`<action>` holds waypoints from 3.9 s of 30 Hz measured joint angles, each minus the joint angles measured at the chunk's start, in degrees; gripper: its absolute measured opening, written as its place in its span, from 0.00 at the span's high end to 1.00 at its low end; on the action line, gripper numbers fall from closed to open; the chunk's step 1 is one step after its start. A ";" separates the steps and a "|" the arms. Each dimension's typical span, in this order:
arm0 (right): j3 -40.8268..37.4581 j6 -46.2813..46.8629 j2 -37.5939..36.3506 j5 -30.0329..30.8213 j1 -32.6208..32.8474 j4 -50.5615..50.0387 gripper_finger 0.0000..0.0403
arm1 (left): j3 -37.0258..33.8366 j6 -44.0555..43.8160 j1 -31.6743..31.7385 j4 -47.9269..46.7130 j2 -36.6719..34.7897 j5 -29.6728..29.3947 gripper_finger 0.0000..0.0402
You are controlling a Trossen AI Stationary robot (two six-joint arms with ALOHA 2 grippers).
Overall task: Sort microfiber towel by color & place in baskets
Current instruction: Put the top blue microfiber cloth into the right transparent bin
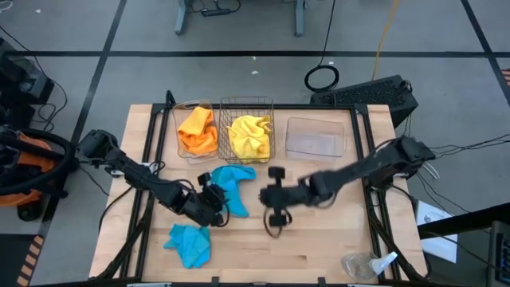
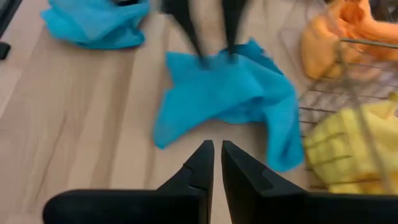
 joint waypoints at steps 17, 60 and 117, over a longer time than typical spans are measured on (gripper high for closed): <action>-8.11 -2.42 3.98 4.65 2.32 20.11 0.94 | -2.03 -8.21 1.18 -5.15 -0.02 -2.30 0.17; -8.07 4.49 12.40 1.41 -0.71 37.08 0.42 | -13.14 10.10 1.05 29.25 0.00 8.13 0.95; -8.07 -5.36 -11.14 15.09 -2.13 -1.31 0.97 | 0.33 -11.02 -14.12 -8.13 -0.07 5.54 0.44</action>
